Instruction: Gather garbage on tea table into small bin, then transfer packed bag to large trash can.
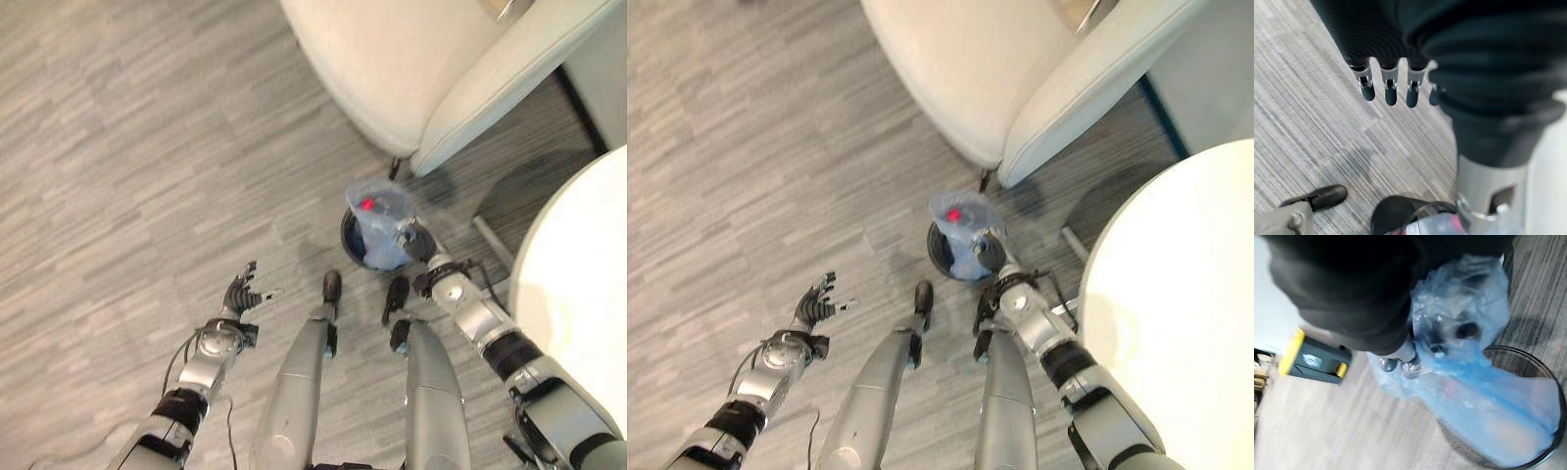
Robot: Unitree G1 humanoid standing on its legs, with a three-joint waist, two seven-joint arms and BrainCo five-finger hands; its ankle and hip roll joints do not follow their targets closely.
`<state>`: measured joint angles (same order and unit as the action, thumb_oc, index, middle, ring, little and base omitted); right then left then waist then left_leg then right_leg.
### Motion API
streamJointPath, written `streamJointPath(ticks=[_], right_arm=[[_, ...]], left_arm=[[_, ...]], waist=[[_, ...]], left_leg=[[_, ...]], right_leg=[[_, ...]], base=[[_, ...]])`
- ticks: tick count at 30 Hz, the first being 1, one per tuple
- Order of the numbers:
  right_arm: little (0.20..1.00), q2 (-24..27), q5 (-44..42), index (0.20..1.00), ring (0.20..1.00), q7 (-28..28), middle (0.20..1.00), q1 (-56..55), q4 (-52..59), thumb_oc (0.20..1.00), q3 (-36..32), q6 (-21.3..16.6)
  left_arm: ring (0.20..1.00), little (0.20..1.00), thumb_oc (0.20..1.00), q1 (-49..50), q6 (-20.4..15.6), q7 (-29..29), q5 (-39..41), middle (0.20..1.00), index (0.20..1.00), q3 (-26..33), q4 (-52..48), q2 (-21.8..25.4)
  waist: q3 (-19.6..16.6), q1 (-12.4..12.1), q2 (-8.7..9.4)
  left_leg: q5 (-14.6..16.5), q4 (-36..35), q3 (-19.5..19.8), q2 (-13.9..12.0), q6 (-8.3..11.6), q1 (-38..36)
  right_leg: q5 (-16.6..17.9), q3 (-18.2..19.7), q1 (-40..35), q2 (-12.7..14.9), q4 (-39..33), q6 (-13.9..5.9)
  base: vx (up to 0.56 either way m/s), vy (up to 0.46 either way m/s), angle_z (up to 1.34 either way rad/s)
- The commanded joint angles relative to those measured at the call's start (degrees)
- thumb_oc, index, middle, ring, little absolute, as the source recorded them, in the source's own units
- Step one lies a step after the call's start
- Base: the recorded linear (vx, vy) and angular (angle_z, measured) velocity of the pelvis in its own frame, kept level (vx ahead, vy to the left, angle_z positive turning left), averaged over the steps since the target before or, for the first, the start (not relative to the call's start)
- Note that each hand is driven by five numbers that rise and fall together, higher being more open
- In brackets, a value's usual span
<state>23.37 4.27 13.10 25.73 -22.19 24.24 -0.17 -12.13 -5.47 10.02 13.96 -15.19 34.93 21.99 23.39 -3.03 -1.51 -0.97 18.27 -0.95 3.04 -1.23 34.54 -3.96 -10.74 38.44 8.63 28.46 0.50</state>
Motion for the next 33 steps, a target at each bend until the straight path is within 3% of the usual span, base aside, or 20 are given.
streamJointPath(ticks=[1,3,11,19,22,25,27,29,30,32,33], right_arm=[[0.200,-1.6,-6.0,0.200,0.200,-1.6,0.200,0.9,3.6,0.200,-0.6,-6.7],[0.200,-2.0,-7.4,0.200,0.200,-2.2,0.200,-0.3,5.2,0.200,-1.3,-7.2],[0.200,-0.8,-10.3,0.200,0.200,-7.7,0.200,-10.5,18.8,0.200,-6.4,-8.9],[0.200,-1.9,-13.1,0.200,0.200,-11.9,0.200,-11.4,23.4,0.200,-5.2,-8.7],[0.200,-2.3,-13.9,0.200,0.200,-12.1,0.200,-10.5,23.5,0.200,-4.8,-9.0],[0.200,-2.7,-14.5,0.200,0.200,-12.0,0.200,-9.2,24.0,0.200,-4.7,-9.8],[0.200,-2.7,-13.9,0.200,0.200,-11.5,0.200,-9.0,24.3,0.200,-5.3,-9.6],[0.200,-2.8,-13.7,0.200,0.200,-10.8,0.200,-9.3,24.1,0.200,-6.0,-9.5],[0.200,-2.8,-13.9,0.200,0.200,-10.4,0.200,-9.3,24.3,0.200,-6.1,-9.4],[0.200,-2.5,-14.1,0.200,0.200,-9.9,0.200,-8.8,24.0,0.200,-6.1,-9.6],[0.200,-1.7,-14.1,0.200,0.200,-9.5,0.200,-8.8,23.7,0.200,-6.3,-9.3]], left_arm=[[1.000,1.000,1.000,2.0,-1.0,-0.6,-2.7,1.000,1.000,-0.3,1.0,1.3],[1.000,1.000,1.000,3.1,-1.1,-0.6,-2.7,1.000,1.000,0.1,0.6,1.1],[1.000,1.000,1.000,12.8,-0.9,-3.2,-5.2,1.000,1.000,4.5,-4.2,1.6],[1.000,1.000,1.000,18.0,-0.9,-5.1,-6.4,1.000,1.000,5.5,-8.8,1.3],[1.000,1.000,1.000,17.4,-1.1,-5.2,-6.0,1.000,1.000,5.3,-9.1,1.5],[1.000,1.000,1.000,16.1,-1.3,-5.1,-5.4,1.000,1.000,5.4,-10.2,2.1],[1.000,1.000,1.000,15.8,-1.4,-5.2,-5.2,1.000,1.000,5.2,-10.7,2.4],[1.000,1.000,1.000,16.1,-1.5,-5.0,-4.8,1.000,1.000,4.9,-11.8,2.6],[1.000,1.000,1.000,15.8,-1.5,-5.1,-5.0,1.000,1.000,4.8,-12.1,2.6],[1.000,1.000,1.000,15.1,-1.5,-4.9,-4.8,1.000,1.000,4.5,-12.0,2.5],[1.000,1.000,1.000,14.4,-1.4,-5.4,-5.3,1.000,1.000,3.5,-12.3,2.6]], waist=[[-1.1,0.5,0.75],[-1.6,0.6,1.07],[-9.6,2.3,3.16],[-12.0,1.2,3.27],[-11.4,1.1,3.00],[-10.5,1.0,2.13],[-11.1,0.4,2.02],[-11.6,-0.9,2.61],[-12.0,-2.0,3.19],[-12.0,-2.2,2.97],[-11.7,-2.4,2.34]], left_leg=[[2.2,-5.1,0.3,-0.1,1.40,-5.7],[2.0,-6.5,0.2,-0.2,1.48,-8.2],[2.2,-15.2,-2.2,-0.9,1.79,-24.0],[2.7,-18.8,-4.1,-0.8,0.30,-31.5],[1.9,-18.7,-3.9,-1.2,0.07,-31.0],[0.5,-17.1,-3.4,-2.3,-0.48,-28.4],[-0.2,-16.5,-2.8,-2.5,-0.40,-26.5],[-1.6,-15.9,-1.5,-2.2,0.20,-23.8],[-3.9,-15.0,-0.4,-2.3,1.26,-20.4],[-5.4,-14.7,0.2,-2.7,2.36,-18.4],[-8.0,-15.6,1.2,-3.0,4.33,-16.3]], right_leg=[[-1.2,-1.7,-7.5,0.4,-6.3,-4.15],[-0.7,-1.7,-10.1,0.1,-8.1,-4.39],[1.2,-1.4,-26.7,-1.6,-19.6,-6.39],[2.5,2.8,-29.4,-2.5,-18.7,-8.14],[1.8,4.1,-28.1,-3.1,-15.4,-8.20],[-2.1,7.7,-27.3,-5.2,-6.2,-7.66],[-2.5,9.3,-27.9,-6.1,-3.1,-7.10],[-4.8,10.9,-31.2,-6.6,-6.4,-6.19],[-7.5,11.5,-33.2,-8.0,-11.7,-4.39],[-7.6,10.9,-33.4,-8.9,-14.4,-3.81],[-7.6,10.9,-33.7,-11.1,-18.0,-2.77]], base=[[-0.02,0.035,-0.21],[0.08,0.027,-0.15],[0.14,0.049,-0.11],[0.04,0.078,-0.32],[-0.14,0.005,-0.33],[-0.21,-0.048,-0.03],[-0.20,-0.119,0.11],[-0.20,-0.224,0.22],[-0.24,-0.284,0.19],[-0.24,-0.235,0.43],[-0.19,-0.154,0.43]])
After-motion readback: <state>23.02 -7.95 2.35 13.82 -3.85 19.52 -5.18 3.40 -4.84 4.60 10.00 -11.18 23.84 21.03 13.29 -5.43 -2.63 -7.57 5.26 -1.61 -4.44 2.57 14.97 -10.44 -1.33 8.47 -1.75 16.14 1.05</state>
